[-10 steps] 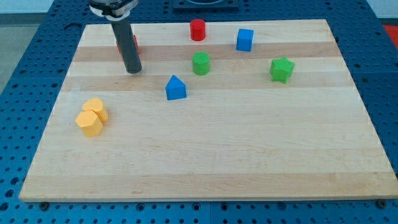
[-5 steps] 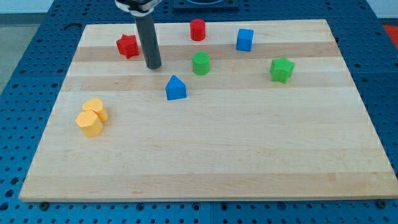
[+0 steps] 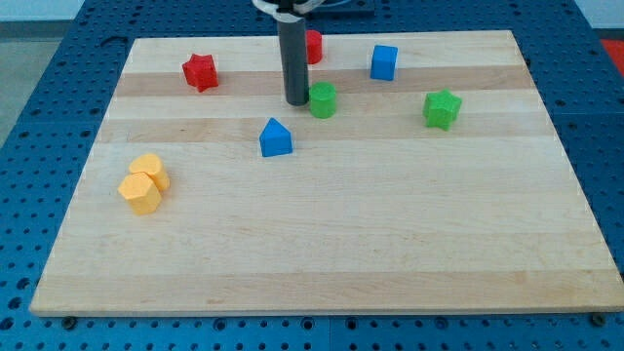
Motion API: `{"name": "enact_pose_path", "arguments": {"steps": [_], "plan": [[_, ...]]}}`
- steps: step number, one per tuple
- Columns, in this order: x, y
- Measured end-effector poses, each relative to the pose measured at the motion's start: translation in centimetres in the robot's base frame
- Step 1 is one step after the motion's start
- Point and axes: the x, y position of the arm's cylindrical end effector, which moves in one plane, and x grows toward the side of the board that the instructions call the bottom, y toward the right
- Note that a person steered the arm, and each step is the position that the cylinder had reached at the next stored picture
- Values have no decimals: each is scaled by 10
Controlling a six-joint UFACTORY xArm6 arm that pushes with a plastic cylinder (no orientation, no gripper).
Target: Move green circle towards to the green star
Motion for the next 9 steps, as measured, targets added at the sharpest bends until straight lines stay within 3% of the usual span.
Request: {"name": "enact_pose_path", "arguments": {"steps": [6, 9], "plan": [[0, 92], [0, 83]]}}
